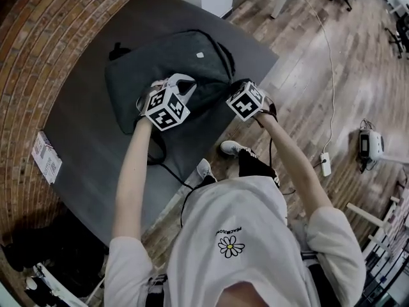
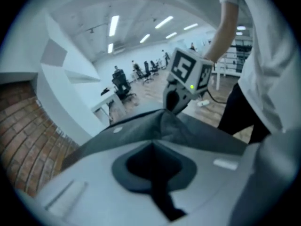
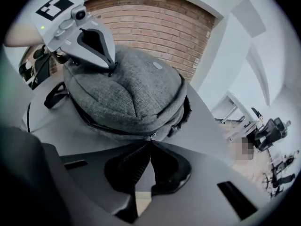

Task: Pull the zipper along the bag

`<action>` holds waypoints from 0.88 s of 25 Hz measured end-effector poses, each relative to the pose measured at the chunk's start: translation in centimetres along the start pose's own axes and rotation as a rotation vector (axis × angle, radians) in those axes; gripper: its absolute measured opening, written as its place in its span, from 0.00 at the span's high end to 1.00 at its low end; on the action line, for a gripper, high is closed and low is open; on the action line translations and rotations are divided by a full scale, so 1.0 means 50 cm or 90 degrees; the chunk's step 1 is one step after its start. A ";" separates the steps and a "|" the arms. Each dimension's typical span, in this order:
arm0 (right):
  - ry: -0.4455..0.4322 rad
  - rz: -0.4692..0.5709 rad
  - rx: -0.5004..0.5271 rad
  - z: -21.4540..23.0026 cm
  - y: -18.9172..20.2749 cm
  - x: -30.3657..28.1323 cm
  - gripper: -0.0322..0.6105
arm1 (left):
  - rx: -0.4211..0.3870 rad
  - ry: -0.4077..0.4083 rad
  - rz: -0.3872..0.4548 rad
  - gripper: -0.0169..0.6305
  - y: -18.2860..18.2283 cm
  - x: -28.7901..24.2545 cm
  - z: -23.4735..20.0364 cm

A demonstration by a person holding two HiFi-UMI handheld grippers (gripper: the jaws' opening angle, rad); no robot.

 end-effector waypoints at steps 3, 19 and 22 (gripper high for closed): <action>-0.020 0.031 -0.087 0.004 0.012 0.019 0.94 | 0.044 0.032 0.018 0.98 -0.005 -0.008 -0.012; -0.162 0.056 -0.177 -0.183 -0.013 0.051 0.94 | 0.078 0.076 0.030 0.98 -0.013 -0.028 -0.013; -0.183 0.064 -0.192 -0.221 -0.035 0.039 0.94 | 0.079 0.076 0.032 0.98 -0.012 -0.028 -0.012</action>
Point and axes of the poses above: the fingertips, and each gripper's own axes: x backward along the fingers, z to its right, y out of its underside, the point moved 8 cm from there along x, backward along the fingers, and after that the axes turned 5 degrees about z, right-handed, at the moved point
